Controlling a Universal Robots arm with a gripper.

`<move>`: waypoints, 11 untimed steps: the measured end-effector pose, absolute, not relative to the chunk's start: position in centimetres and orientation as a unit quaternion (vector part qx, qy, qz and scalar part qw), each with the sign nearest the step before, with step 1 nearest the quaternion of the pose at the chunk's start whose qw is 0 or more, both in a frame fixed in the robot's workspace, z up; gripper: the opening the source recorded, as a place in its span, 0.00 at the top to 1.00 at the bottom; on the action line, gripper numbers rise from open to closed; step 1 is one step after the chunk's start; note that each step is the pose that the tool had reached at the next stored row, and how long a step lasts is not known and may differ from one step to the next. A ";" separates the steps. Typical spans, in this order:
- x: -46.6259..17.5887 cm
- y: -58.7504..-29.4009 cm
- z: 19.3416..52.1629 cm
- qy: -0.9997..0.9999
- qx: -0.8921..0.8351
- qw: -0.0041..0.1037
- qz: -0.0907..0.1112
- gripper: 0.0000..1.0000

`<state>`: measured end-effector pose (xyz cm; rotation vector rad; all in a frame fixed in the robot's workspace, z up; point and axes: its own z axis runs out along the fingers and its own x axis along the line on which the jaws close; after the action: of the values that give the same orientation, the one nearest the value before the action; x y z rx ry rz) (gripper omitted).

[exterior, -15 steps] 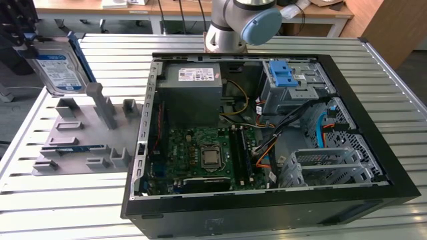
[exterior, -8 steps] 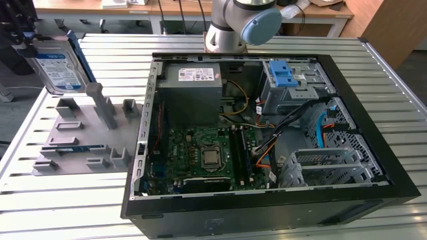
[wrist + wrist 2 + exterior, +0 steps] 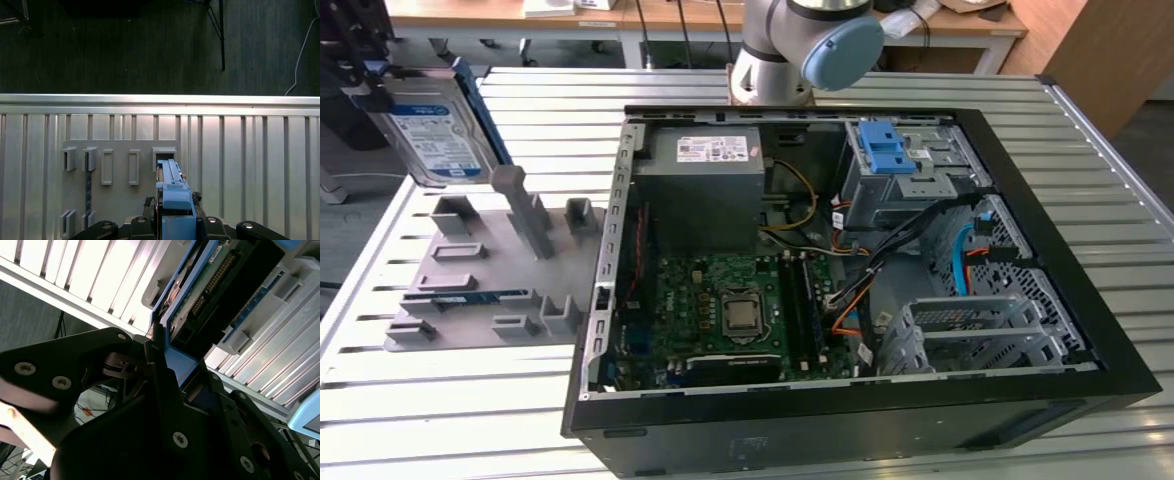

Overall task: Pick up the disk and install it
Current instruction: 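Pick up the disk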

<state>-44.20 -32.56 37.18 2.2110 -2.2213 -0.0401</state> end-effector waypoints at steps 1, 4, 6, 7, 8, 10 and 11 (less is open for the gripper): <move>-44.2 -32.6 37.2 -0.709 0.705 0.004 -0.013 0.64; -44.2 -32.6 37.5 -0.709 0.705 0.004 -0.013 0.64; -44.2 -32.6 37.7 -0.709 0.705 0.003 -0.013 0.64; -44.2 -32.6 37.8 -0.709 0.705 0.003 -0.013 0.64; -44.2 -32.6 37.9 -0.709 0.705 0.003 -0.012 0.64; -44.2 -32.6 38.2 -0.709 0.705 0.003 -0.012 0.64; -44.2 -32.6 38.4 -0.709 0.705 0.003 -0.012 0.64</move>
<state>-44.22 -32.57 38.36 2.2119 -2.2218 -0.0389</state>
